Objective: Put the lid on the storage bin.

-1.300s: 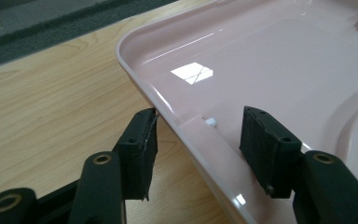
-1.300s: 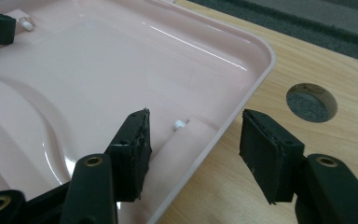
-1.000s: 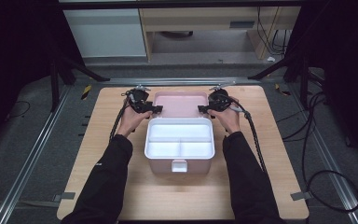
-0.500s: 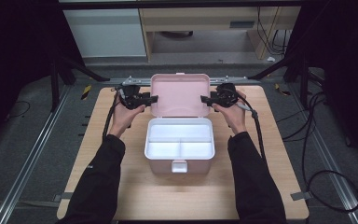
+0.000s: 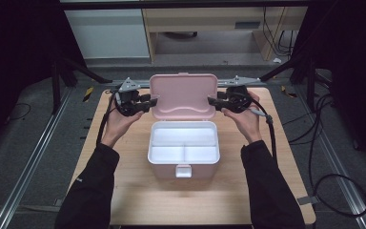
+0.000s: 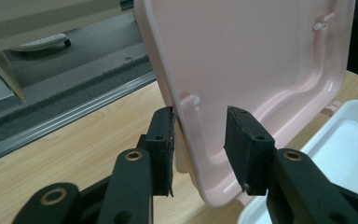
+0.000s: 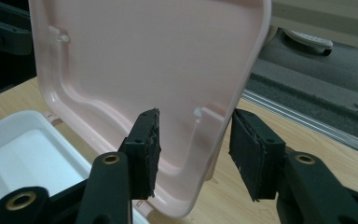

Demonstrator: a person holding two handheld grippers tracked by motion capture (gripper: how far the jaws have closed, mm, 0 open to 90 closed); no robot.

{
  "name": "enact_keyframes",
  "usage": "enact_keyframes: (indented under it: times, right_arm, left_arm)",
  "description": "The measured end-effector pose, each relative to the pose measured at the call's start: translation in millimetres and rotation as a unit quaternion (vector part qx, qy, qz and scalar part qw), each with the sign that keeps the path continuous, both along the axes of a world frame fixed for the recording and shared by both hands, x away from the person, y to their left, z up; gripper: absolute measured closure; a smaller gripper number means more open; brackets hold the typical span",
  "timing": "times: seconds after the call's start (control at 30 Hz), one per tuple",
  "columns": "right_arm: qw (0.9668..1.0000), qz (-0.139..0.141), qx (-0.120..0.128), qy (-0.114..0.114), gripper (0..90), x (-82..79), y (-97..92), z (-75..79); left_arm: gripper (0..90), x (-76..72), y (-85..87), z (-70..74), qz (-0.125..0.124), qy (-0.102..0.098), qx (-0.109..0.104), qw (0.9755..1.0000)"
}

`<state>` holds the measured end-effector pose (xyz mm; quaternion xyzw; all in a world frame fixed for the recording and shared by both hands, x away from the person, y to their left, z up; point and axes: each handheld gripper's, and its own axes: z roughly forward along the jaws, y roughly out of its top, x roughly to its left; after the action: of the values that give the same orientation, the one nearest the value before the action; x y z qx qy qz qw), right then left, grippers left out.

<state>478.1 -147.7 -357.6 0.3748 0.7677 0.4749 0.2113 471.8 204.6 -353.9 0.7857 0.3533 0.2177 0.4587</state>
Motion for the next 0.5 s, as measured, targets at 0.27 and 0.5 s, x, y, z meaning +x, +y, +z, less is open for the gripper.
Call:
enact_keyframes:
  times: [0.27,0.5]
  right_arm:
    - [1.0000,-0.003,-0.002,-0.002,67.8,-20.8,-5.4,0.5]
    - [1.0000,-0.003,-0.007,0.000,71.0,-29.2,-6.2,1.7]
  left_arm:
    - [62.9,-19.3,-1.4,0.2,-0.008,-0.010,0.024,0.9996]
    - [64.7,-28.1,0.0,1.4,-0.009,-0.009,0.022,0.9997]
